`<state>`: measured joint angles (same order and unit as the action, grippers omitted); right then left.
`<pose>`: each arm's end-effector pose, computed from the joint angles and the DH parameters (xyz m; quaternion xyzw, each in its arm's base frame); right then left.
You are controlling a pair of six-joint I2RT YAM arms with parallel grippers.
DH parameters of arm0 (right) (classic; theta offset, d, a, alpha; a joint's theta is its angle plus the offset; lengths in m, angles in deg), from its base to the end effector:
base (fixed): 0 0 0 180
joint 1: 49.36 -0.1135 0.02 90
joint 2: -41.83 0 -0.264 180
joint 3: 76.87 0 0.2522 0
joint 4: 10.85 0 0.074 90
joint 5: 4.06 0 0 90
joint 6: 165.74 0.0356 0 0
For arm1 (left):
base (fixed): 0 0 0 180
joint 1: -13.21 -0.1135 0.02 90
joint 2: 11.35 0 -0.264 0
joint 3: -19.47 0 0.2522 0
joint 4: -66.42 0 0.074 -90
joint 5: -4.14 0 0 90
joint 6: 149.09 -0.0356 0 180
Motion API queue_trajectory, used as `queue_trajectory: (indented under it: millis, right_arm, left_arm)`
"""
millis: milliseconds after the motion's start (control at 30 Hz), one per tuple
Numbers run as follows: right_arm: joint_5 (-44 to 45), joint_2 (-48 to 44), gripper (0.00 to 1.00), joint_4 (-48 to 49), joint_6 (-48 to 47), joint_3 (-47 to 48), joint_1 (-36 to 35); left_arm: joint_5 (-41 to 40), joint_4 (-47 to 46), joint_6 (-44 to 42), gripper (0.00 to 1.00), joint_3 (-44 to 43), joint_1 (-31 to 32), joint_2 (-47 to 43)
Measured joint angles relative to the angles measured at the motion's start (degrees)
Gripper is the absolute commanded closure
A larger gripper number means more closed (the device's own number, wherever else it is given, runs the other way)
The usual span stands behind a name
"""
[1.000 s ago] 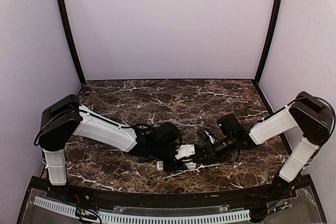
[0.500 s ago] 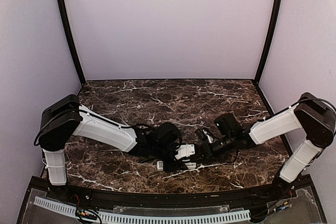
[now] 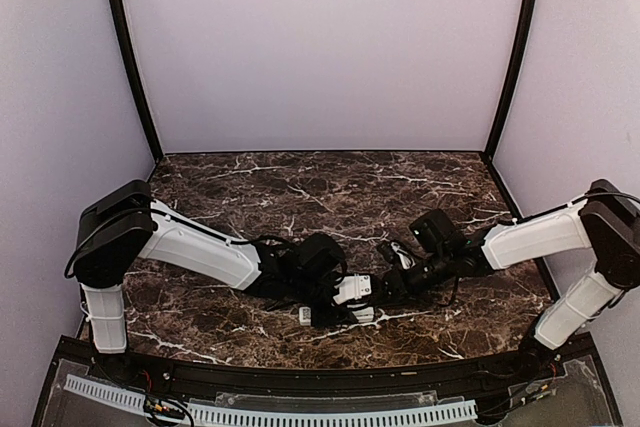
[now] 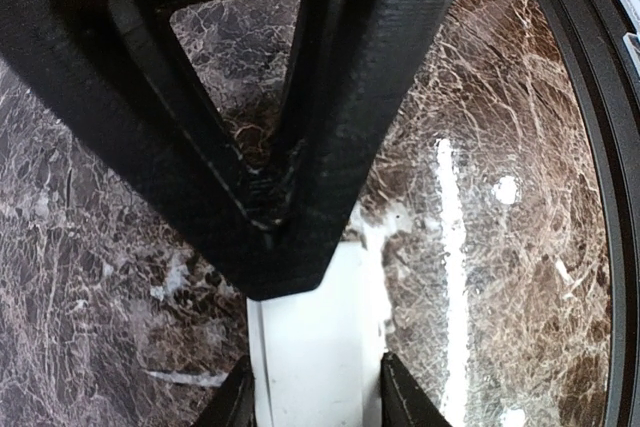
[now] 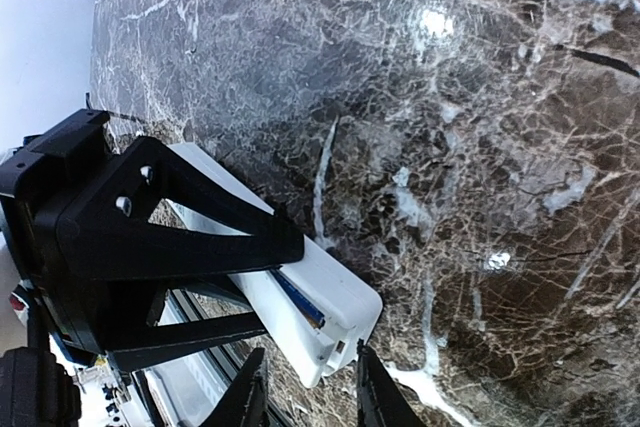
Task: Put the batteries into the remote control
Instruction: Hold the remote control at the center of the board, then press the battery cover on the remote control.
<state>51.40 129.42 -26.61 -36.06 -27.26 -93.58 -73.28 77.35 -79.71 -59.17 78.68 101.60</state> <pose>0.1786 0.2019 0.1388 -0.1283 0.9031 0.4085 0.0324 0.1623 -0.3742 0.1372 0.6578 0.6432 -0.2380 0.3112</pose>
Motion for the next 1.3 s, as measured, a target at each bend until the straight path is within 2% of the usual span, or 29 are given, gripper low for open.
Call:
queue_trajectory:
  millis: [133,200,600,1000,1300]
  right_arm:
    - [1.20,-0.13,0.70,-2.40,-0.66,1.05,0.00]
    - [1.77,-0.17,0.68,-3.54,-0.94,1.22,0.00]
    - [1.14,-0.11,0.66,-2.25,-0.02,0.94,0.00]
    - [0.85,3.58,0.65,0.85,0.24,0.28,-0.74]
    - [0.87,3.65,0.65,1.99,0.46,-0.15,-0.87]
  left_arm:
    - [0.00,0.02,0.00,1.00,0.00,0.00,0.00]
    - [0.00,0.04,-0.02,0.96,0.00,0.00,0.00]
    - [0.02,0.22,0.00,0.63,0.00,0.00,0.00]
    - [0.13,1.73,0.11,0.47,0.02,0.00,0.02]
    - [0.22,1.77,0.52,0.42,0.02,0.00,0.02]
